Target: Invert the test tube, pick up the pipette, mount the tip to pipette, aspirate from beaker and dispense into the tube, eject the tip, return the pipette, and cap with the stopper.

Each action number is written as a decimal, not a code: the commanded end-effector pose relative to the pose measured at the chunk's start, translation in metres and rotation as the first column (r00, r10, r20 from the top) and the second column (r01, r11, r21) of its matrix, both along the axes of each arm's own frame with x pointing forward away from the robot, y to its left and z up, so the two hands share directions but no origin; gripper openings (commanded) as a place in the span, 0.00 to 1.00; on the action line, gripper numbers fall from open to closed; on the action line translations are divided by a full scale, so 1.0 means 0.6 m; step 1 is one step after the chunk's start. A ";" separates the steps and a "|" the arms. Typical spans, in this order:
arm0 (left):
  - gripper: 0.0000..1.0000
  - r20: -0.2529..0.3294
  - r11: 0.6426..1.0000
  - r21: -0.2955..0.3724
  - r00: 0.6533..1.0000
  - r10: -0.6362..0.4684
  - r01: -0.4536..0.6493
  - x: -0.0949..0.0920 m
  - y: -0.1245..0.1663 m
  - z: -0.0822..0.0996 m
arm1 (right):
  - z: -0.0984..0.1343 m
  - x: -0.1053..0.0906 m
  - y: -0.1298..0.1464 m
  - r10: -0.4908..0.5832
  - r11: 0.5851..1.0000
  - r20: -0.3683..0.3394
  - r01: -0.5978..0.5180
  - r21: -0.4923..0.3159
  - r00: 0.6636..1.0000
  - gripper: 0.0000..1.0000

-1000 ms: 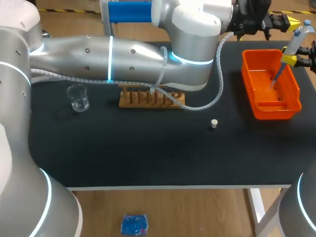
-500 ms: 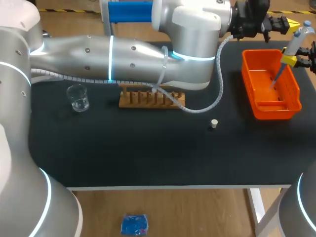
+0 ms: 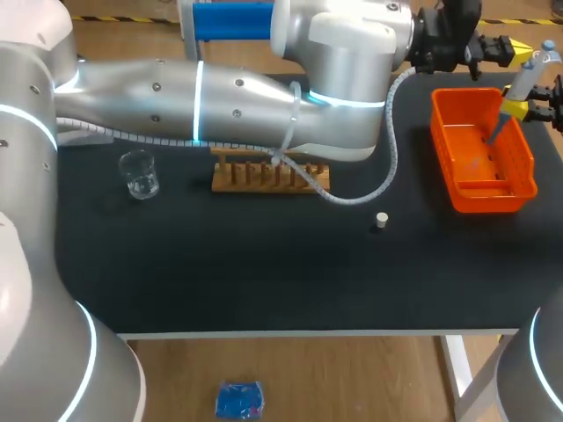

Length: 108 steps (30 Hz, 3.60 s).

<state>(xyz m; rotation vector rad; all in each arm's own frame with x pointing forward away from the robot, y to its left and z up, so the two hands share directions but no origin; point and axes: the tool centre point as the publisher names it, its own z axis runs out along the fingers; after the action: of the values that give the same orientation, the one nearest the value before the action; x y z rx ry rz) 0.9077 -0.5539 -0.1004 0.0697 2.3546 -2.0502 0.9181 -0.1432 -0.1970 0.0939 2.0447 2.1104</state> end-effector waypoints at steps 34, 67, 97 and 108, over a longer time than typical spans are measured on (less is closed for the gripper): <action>0.44 0.046 0.994 0.094 0.997 0.059 -0.063 -0.017 0.087 0.078 | 0.006 0.003 -0.001 0.003 1.000 0.001 -0.003 0.000 1.000 0.00; 1.00 -0.012 0.985 0.103 0.990 0.142 -0.140 -0.071 0.238 0.013 | 0.006 0.003 -0.001 0.003 1.000 0.001 -0.003 0.000 1.000 0.00; 1.00 -0.038 0.969 0.107 0.973 0.230 -0.225 -0.078 0.465 -0.112 | 0.006 0.003 -0.001 0.003 1.000 0.001 -0.003 0.000 1.000 0.00; 1.00 -0.041 0.971 0.061 0.971 0.236 -0.233 -0.090 0.468 -0.131 | 0.006 0.003 -0.001 0.003 1.000 0.001 -0.003 0.000 1.000 0.00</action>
<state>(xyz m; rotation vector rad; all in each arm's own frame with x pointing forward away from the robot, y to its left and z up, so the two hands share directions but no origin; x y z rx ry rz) 0.8565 -0.2709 -0.1747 -0.2475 2.3909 -1.8291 0.9193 -0.1431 -0.1937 0.0931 2.0444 2.1119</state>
